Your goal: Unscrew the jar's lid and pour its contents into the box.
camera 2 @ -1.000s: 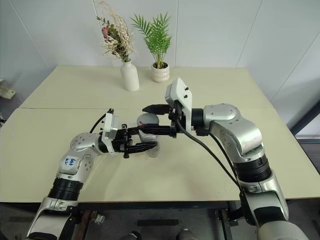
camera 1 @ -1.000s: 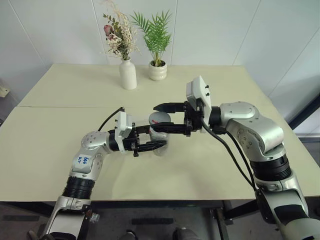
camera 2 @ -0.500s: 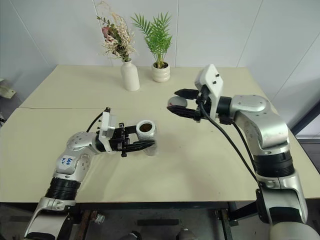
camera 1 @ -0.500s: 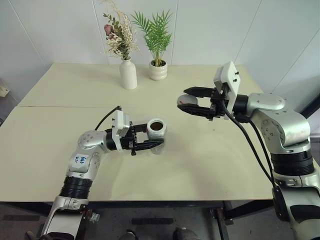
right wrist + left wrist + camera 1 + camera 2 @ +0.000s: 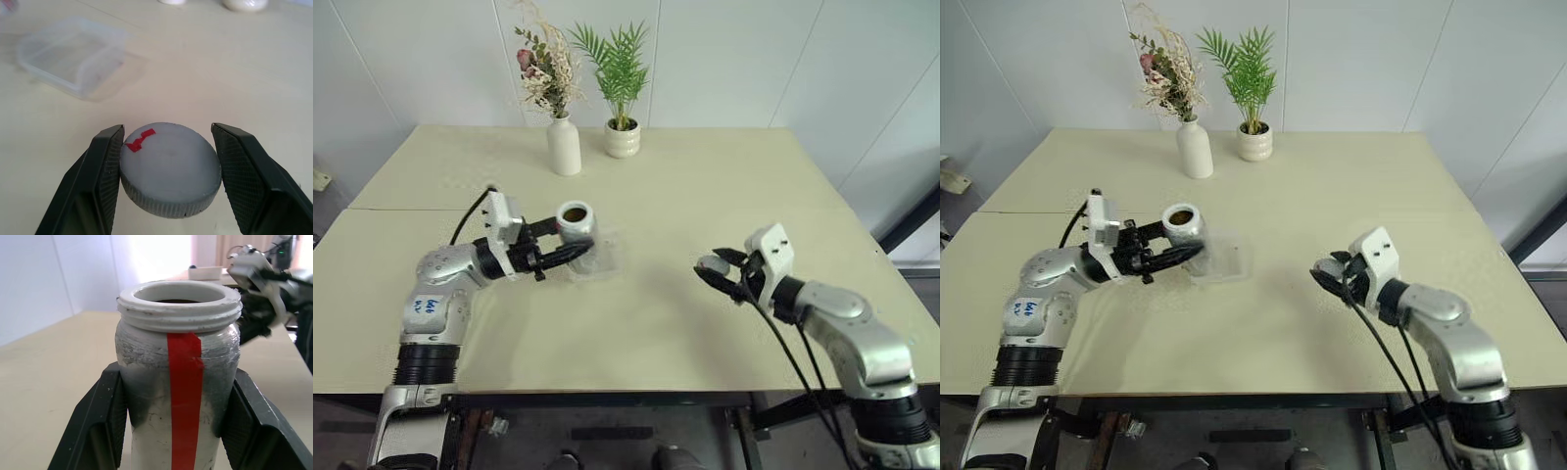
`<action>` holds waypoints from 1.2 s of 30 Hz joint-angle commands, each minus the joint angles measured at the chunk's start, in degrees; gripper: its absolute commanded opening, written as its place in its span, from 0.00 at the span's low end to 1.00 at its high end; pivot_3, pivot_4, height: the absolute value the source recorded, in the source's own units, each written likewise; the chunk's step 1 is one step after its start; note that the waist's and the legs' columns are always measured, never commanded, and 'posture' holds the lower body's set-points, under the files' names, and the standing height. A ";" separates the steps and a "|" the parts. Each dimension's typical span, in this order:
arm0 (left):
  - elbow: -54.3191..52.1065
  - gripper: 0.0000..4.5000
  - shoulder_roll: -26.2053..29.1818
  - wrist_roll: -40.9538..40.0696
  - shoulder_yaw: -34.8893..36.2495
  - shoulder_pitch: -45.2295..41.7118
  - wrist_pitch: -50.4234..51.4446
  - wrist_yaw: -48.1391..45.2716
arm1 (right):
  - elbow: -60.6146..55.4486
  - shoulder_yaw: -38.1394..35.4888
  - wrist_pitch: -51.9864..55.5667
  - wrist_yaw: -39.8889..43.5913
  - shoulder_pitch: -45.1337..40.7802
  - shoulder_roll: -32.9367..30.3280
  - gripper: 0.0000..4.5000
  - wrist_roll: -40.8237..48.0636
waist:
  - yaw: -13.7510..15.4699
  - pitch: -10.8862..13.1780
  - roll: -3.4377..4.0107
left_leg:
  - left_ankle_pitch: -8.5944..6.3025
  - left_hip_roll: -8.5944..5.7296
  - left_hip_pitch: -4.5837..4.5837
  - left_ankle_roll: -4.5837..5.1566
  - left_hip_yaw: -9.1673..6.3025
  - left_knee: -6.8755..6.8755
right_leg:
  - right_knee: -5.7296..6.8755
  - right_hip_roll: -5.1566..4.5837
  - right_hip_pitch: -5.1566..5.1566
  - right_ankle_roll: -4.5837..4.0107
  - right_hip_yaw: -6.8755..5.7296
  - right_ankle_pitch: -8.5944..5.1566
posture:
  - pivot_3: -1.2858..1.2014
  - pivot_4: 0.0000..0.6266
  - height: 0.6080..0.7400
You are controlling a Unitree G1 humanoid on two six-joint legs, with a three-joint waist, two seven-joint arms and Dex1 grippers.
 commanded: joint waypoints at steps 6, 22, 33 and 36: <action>6.62 0.47 3.15 0.21 3.57 -2.82 -3.37 -0.03 | 8.27 1.01 -10.71 -5.49 2.52 4.10 0.56 -6.75 | 0.00 0.00 0.00 | 0.00 0.00 0.01 0.00 0.03 -0.04 | -0.02 0.00 -0.01 0.02 0.01 0.01 | 0.52 0.24 1.00; 23.59 0.47 10.82 3.68 5.03 -7.60 -10.62 -2.58 | 6.60 0.00 -12.51 -5.46 4.23 4.15 1.00 -8.69 | 0.06 0.00 0.00 | -0.01 0.01 0.03 -0.01 0.09 -0.05 | 0.00 0.00 -0.03 0.01 0.02 0.01 | 0.52 0.24 1.00; 42.33 0.47 12.02 14.83 -0.42 -20.04 -30.07 -4.63 | -17.14 -10.72 0.93 14.17 5.46 -11.75 1.00 15.81 | 0.62 0.06 0.00 | -0.04 0.01 -0.01 -0.03 0.11 -0.04 | -0.04 0.02 -0.03 0.03 0.01 0.00 | 0.52 0.24 1.00; 49.06 0.47 10.95 20.27 -4.52 -26.19 -37.62 -5.60 | -14.82 -9.19 0.30 17.23 2.08 -15.49 1.00 15.93 | 0.64 0.09 -0.16 | -0.06 0.01 0.02 -0.02 0.12 0.01 | -0.09 0.02 0.04 0.07 0.01 0.03 | 0.52 0.24 1.00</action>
